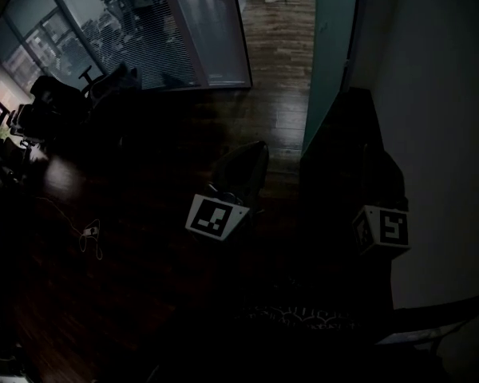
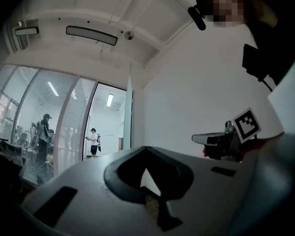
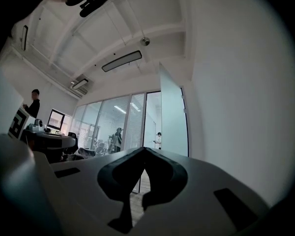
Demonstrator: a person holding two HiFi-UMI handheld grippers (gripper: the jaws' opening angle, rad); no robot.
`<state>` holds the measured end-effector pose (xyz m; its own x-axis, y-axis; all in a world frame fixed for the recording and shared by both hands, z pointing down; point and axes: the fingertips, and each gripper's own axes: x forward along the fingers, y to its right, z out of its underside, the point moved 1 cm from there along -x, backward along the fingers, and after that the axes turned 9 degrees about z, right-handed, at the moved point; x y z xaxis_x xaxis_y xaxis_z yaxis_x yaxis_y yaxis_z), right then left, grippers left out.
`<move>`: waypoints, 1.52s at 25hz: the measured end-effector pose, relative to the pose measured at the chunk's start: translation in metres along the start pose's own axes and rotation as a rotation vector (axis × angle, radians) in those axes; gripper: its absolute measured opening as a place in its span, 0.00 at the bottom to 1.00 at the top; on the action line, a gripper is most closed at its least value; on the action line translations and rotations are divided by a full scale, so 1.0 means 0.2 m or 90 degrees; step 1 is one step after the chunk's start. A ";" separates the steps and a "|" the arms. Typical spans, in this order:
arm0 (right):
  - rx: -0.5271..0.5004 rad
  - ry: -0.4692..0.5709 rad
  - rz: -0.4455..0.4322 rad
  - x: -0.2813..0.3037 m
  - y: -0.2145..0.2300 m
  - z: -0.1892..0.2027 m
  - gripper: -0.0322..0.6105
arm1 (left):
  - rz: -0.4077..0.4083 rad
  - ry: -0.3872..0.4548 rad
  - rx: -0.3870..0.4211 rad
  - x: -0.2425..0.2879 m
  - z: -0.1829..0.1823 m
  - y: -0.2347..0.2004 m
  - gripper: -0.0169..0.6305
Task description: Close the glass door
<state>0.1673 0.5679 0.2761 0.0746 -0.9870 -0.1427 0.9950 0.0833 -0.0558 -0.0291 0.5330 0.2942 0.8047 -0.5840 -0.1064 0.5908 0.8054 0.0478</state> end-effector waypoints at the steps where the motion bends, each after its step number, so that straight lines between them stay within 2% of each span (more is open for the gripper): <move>1: 0.000 0.000 0.000 0.01 0.00 0.02 0.05 | -0.003 -0.002 -0.001 0.01 0.02 -0.01 0.03; 7: -0.002 0.006 -0.004 0.29 0.09 0.11 0.05 | -0.015 0.011 0.018 0.22 0.05 -0.16 0.03; 14: 0.006 0.012 -0.008 0.58 0.23 0.13 0.05 | -0.021 -0.004 0.028 0.48 0.06 -0.27 0.03; 24: -0.012 0.004 -0.030 0.85 0.21 0.19 0.05 | -0.048 -0.004 0.016 0.65 0.09 -0.48 0.03; 29: -0.017 -0.005 -0.008 1.04 0.23 0.24 0.05 | -0.025 -0.003 0.013 0.82 0.13 -0.64 0.03; 38: -0.025 0.003 0.017 1.43 0.23 0.25 0.05 | 0.006 0.016 0.024 1.14 0.10 -0.98 0.03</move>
<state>0.2381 0.2816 0.2825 0.1006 -0.9838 -0.1486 0.9892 0.1149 -0.0908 0.0397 0.2406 0.2810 0.8089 -0.5732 -0.1306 0.5852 0.8063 0.0858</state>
